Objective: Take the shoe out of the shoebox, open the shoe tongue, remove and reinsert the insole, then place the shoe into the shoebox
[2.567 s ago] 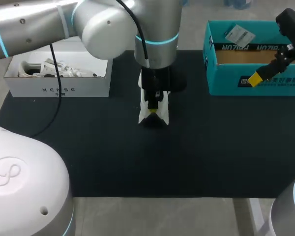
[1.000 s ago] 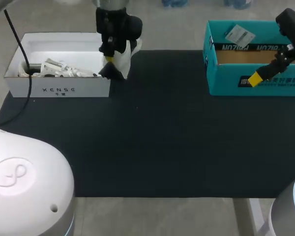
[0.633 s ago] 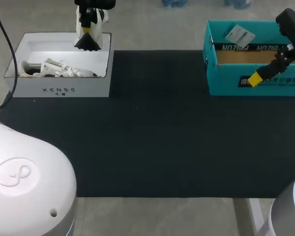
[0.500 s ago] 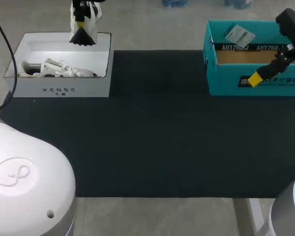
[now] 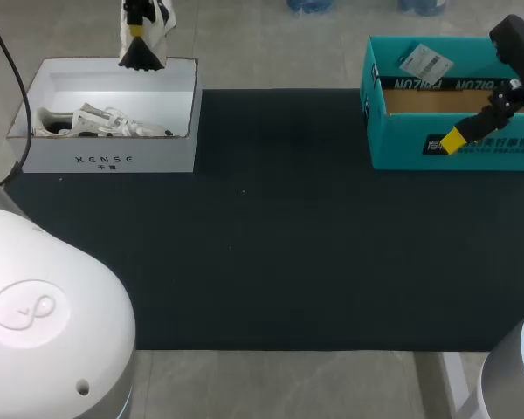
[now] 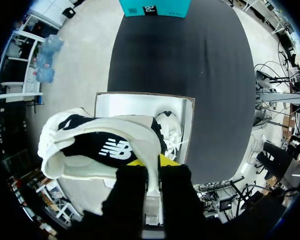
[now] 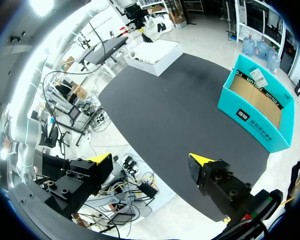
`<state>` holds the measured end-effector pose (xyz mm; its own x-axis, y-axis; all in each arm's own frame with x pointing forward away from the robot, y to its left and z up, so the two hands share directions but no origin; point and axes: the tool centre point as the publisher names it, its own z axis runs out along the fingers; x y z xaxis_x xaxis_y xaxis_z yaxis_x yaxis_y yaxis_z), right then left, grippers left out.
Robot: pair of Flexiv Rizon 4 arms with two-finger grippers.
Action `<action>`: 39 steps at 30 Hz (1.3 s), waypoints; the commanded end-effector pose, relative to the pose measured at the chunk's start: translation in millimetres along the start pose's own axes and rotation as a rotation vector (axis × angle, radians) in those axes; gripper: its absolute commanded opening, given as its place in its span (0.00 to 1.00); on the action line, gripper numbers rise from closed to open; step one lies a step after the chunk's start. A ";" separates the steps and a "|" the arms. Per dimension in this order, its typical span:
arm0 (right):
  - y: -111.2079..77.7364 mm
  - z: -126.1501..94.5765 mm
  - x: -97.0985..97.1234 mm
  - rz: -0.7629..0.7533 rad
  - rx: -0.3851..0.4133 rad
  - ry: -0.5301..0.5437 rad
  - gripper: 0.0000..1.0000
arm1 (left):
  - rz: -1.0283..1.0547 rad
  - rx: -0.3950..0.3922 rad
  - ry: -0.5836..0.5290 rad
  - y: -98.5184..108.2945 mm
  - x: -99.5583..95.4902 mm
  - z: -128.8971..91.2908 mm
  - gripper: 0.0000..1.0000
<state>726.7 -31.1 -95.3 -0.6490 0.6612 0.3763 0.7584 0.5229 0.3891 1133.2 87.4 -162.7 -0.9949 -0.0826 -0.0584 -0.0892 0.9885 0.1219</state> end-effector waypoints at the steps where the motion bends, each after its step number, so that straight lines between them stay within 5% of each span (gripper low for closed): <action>1: 1.4 0.7 -1.0 0.000 0.003 0.001 1.00 | 0.000 -0.001 -0.004 1.7 1.5 -2.5 0.00; 12: 1.4 0.7 -1.0 0.000 0.003 0.001 1.00 | 0.051 -0.021 -0.023 4.0 4.4 -3.4 0.00; 18: 1.4 0.7 -1.0 0.000 0.003 0.001 1.00 | 0.366 -0.041 -0.079 42.4 12.6 -8.4 0.00; 20: 1.4 0.7 -1.0 0.000 0.003 0.001 1.00 | 0.511 0.035 -0.034 58.3 11.6 -6.9 0.00; 22: 1.4 0.7 -1.0 0.000 0.003 0.001 1.00 | 0.566 0.011 -0.068 71.3 7.8 -1.2 0.00; 27: 1.4 0.7 -1.0 0.000 0.003 0.001 1.00 | 0.860 0.171 -0.014 102.1 2.9 2.5 0.00; 34: 1.4 0.7 -1.0 0.000 0.003 0.001 1.00 | 1.306 0.330 -0.042 129.1 -0.3 -4.4 0.00; 39: 1.4 0.7 -1.0 0.000 0.003 0.001 1.00 | 1.566 0.354 -0.077 140.4 -3.1 -2.7 0.00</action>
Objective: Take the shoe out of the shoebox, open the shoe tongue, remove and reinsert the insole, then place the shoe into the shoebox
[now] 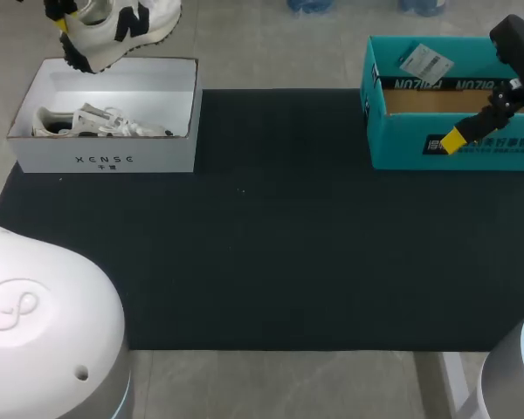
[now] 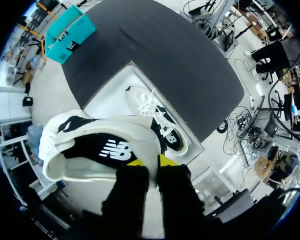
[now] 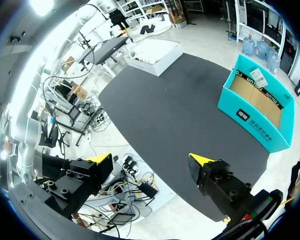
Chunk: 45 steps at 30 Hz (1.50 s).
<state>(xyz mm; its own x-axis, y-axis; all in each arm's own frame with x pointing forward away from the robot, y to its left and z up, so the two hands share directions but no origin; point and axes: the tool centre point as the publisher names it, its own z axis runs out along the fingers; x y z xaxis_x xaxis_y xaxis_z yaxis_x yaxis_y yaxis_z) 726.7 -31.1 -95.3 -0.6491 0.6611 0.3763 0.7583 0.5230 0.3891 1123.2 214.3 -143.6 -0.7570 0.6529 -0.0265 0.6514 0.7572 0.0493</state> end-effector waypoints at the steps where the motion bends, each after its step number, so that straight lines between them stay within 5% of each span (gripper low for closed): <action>1: 1.4 0.7 -1.0 0.001 0.003 0.001 1.00 | 0.810 0.210 -0.094 10.2 8.5 -0.4 0.00; 5: 1.4 0.7 -1.0 0.001 0.003 0.001 1.00 | 0.930 0.148 -0.052 14.3 12.4 4.0 0.00; 30: 1.4 0.7 -1.0 0.001 0.003 0.001 1.00 | 0.933 0.129 -0.049 15.2 10.4 2.8 0.00; 45: 1.4 0.7 -1.0 0.001 0.003 0.001 1.00 | 0.990 -0.049 0.037 59.1 -16.9 25.0 0.00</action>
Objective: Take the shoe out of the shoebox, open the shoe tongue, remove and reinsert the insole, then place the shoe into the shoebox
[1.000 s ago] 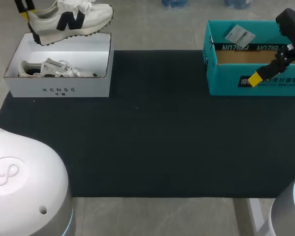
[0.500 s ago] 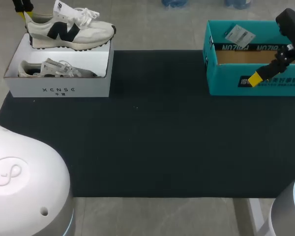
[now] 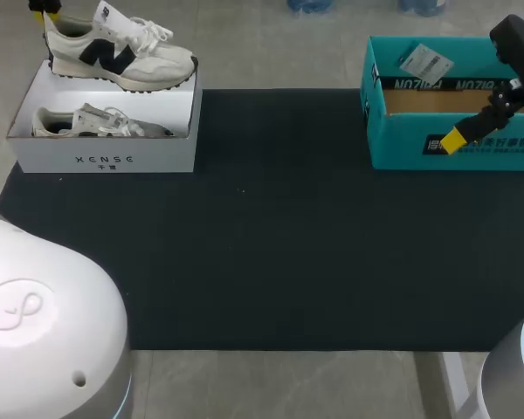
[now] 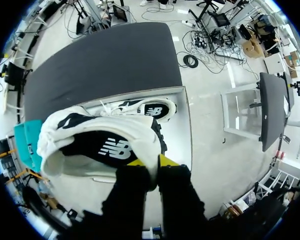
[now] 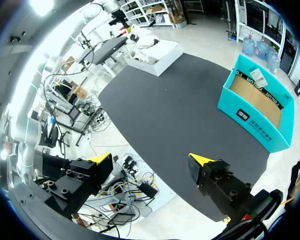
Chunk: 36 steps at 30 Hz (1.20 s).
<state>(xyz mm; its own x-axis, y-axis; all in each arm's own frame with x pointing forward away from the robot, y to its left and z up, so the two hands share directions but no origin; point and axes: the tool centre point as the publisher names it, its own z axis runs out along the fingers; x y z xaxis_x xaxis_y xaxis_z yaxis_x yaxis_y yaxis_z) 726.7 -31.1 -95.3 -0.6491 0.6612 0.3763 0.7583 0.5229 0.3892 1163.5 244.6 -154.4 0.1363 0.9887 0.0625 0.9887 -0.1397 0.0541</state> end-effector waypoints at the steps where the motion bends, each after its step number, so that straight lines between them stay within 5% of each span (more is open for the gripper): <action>1: 1.4 0.7 -1.0 0.001 0.003 0.001 1.00 | -0.007 -0.026 0.015 13.7 7.1 13.6 0.00; 20: 1.4 0.7 -1.0 0.001 0.003 0.001 1.00 | -0.114 -0.024 0.054 66.8 56.0 67.5 0.00; 36: 1.4 0.7 -1.0 0.001 0.003 0.001 1.00 | -0.144 0.008 0.061 81.9 57.8 113.7 0.00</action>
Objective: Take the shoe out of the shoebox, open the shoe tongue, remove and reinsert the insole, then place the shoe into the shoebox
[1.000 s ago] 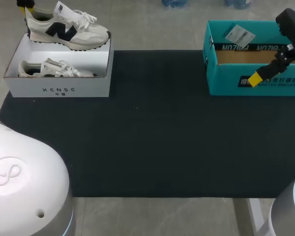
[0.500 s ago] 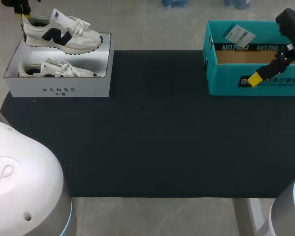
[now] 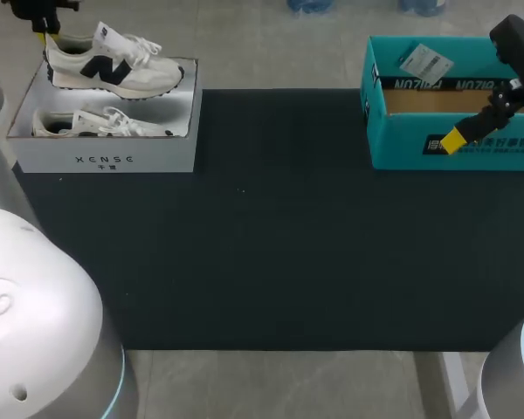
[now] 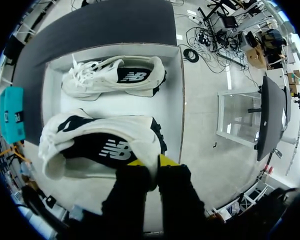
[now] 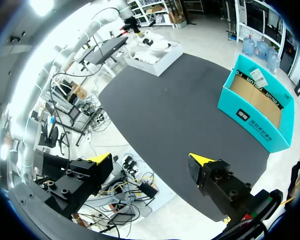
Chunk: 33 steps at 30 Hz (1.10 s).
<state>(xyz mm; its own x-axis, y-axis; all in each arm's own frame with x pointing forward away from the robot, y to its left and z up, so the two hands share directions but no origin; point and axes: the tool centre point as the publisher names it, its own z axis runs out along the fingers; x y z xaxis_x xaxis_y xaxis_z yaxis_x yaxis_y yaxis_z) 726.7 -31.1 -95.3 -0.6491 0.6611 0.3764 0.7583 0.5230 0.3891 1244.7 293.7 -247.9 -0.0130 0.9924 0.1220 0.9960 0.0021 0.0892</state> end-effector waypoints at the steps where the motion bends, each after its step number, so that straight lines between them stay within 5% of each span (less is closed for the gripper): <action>1: 1.4 0.7 -1.0 0.001 0.003 0.001 1.00 | 0.002 0.032 -0.012 13.1 1.1 16.4 0.00; 33: 1.4 0.7 -1.0 0.001 0.003 0.001 1.00 | 0.031 0.110 -0.030 0.2 -4.9 101.9 0.00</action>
<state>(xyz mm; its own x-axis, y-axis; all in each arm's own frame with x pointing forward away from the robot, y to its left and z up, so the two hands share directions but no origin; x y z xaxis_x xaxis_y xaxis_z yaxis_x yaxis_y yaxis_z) 726.7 -31.1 -95.3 -0.6491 0.6611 0.3764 0.7583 0.5229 0.3892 1233.0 296.3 -341.6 0.0187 0.9945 0.1032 0.9979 -0.0249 0.0592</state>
